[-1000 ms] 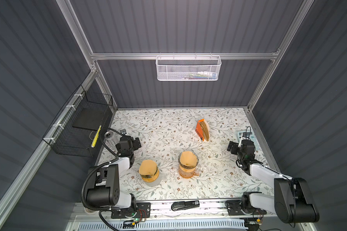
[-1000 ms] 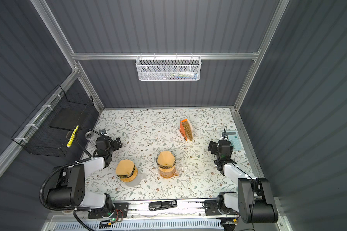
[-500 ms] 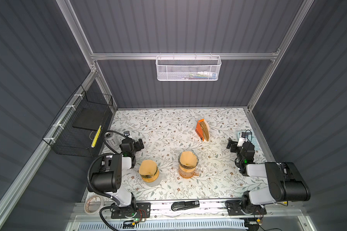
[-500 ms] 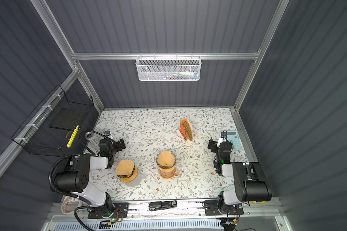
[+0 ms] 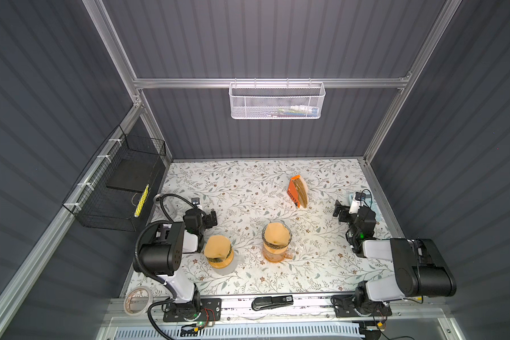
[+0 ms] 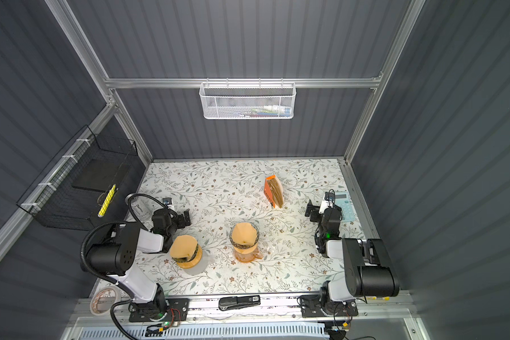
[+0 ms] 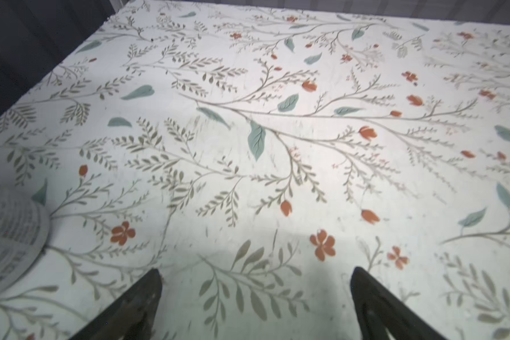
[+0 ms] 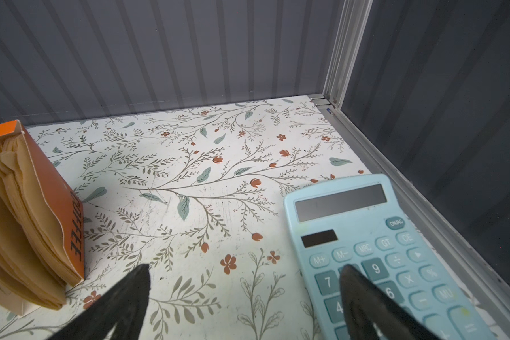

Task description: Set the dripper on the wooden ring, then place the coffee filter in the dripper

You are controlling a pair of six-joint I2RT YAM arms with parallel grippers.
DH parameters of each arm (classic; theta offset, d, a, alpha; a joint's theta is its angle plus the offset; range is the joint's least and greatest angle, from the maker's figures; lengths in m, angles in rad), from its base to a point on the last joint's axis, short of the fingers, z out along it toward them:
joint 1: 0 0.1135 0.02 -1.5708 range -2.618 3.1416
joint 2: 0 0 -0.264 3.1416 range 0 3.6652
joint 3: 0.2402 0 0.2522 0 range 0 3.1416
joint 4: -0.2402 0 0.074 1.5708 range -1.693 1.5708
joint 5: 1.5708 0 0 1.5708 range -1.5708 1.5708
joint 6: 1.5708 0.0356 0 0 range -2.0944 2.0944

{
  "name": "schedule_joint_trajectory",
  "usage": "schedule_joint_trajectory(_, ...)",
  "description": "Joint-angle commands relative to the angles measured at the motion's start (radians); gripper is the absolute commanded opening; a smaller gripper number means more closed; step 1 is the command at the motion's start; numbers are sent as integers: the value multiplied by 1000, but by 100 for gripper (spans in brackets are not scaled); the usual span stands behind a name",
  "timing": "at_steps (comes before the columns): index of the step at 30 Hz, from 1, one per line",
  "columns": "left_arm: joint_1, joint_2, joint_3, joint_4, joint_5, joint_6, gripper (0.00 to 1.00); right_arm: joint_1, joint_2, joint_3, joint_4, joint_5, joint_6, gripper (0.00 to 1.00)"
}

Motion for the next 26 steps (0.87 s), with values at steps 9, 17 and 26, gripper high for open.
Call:
schedule_joint_trajectory(9,-29,2,49,57,-55,48,100,-6,-1,14,15,-8,-6,99)
schedule_joint_trajectory(17,-34,4,50,59,-59,50,100,-6,-2,15,15,-8,-6,99)
schedule_joint_trajectory(26,-43,5,52,57,-74,55,100,-6,-2,15,15,-8,-7,99)
